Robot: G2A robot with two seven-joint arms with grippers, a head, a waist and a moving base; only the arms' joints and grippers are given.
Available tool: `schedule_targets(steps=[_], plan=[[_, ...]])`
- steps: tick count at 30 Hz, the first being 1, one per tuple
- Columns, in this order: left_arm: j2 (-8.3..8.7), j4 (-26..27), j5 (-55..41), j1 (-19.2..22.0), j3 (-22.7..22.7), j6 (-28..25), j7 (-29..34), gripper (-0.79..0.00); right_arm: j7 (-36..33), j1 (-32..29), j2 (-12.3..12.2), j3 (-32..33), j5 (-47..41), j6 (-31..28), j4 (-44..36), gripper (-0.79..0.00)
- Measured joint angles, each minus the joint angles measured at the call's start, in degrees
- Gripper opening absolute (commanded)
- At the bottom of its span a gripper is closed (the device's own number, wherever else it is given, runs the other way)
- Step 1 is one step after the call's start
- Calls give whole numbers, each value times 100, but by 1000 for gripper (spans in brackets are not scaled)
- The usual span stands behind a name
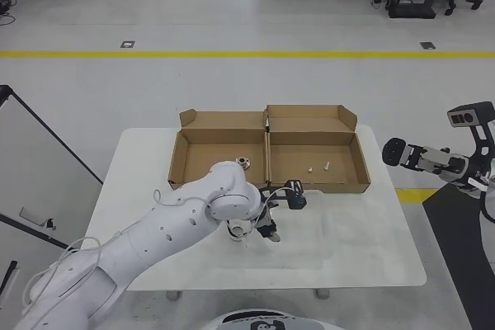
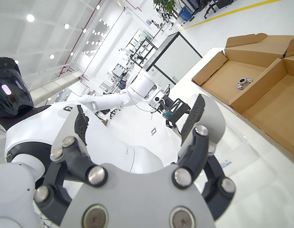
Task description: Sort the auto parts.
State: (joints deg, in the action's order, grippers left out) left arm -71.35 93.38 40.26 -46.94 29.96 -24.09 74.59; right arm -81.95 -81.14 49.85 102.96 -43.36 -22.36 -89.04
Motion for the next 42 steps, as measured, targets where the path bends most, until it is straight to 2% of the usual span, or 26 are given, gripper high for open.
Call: schedule_targets(steps=[25, 42], plan=[[-23, -655, 1247, -101, -248, -457, -949, -462, 0, 0, 0, 0, 0, 0, 0, 0], [-80, -926, 1716, -126, -359, -611, -1155, -477, 0, 0, 0, 0, 0, 0, 0, 0]])
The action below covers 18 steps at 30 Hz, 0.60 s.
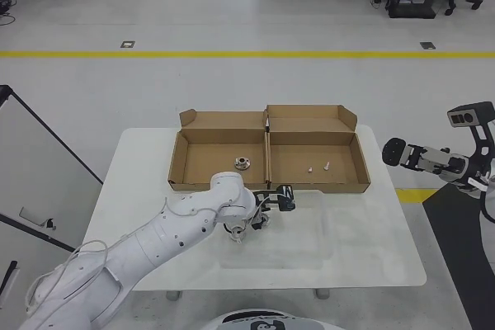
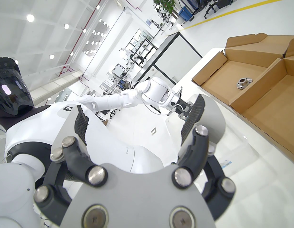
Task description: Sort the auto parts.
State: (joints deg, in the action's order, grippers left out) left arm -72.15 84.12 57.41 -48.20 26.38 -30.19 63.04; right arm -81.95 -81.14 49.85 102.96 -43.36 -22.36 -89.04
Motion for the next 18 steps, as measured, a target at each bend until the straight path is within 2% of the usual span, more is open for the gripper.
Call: schedule_targets(steps=[6, 11, 18], plan=[[-10, 26, -25, -25, -7, -54, 89, -471, 0, 0, 0, 0, 0, 0, 0, 0], [-3, 154, -304, -49, 31, -88, 397, -468, 0, 0, 0, 0, 0, 0, 0, 0], [-12, 202, -525, -44, 66, -42, 535, -536, 0, 0, 0, 0, 0, 0, 0, 0]])
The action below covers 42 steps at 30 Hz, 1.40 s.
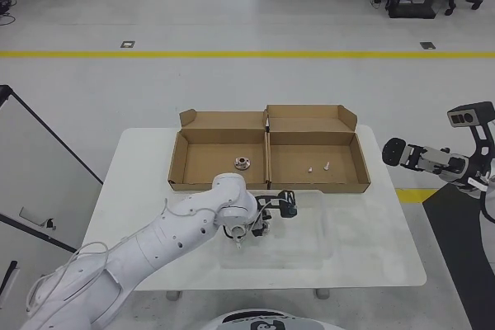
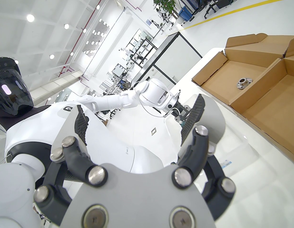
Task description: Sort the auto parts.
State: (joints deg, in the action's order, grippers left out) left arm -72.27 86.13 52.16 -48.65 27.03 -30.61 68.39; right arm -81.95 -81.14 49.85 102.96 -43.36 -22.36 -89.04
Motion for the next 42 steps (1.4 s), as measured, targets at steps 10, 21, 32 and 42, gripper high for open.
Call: schedule_targets(steps=[10, 21, 32, 42], plan=[[-116, -388, 90, 205, -87, -52, -205, -523, 0, 0, 0, 0, 0, 0, 0, 0], [-172, -629, 18, 248, -120, -45, -157, -520, 0, 0, 0, 0, 0, 0, 0, 0], [-157, -571, -83, 182, -88, -36, -23, -514, 0, 0, 0, 0, 0, 0, 0, 0], [-161, -609, -44, 153, -92, -21, -46, -560, 0, 0, 0, 0, 0, 0, 0, 0]])
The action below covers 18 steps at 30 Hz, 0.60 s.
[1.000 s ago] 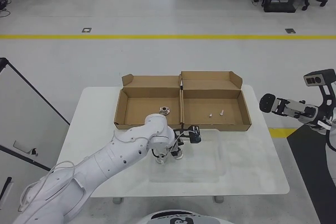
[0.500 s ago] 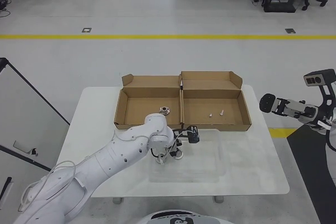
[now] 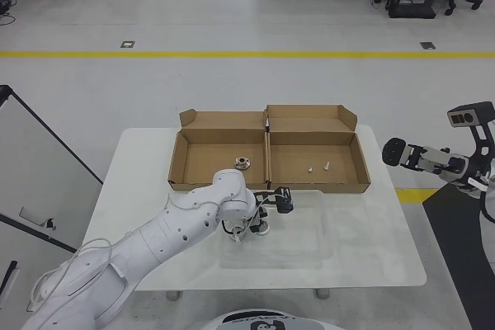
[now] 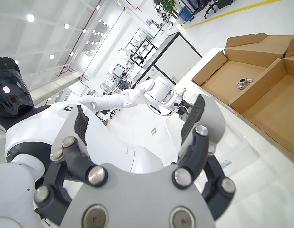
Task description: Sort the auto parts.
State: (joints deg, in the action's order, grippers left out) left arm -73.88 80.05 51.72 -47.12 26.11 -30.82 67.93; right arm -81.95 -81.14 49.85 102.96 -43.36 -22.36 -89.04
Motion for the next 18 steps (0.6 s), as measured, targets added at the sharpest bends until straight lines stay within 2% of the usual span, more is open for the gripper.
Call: schedule_targets(steps=[4, 13, 18], plan=[[-8, -31, 15, 0, -12, -12, -6, -785, 0, 0, 0, 0, 0, 0, 0, 0], [-13, 24, 35, 19, -38, -181, 20, -785, 0, 0, 0, 0, 0, 0, 0, 0], [35, 310, -477, 95, -36, -469, 98, -785, 0, 0, 0, 0, 0, 0, 0, 0]])
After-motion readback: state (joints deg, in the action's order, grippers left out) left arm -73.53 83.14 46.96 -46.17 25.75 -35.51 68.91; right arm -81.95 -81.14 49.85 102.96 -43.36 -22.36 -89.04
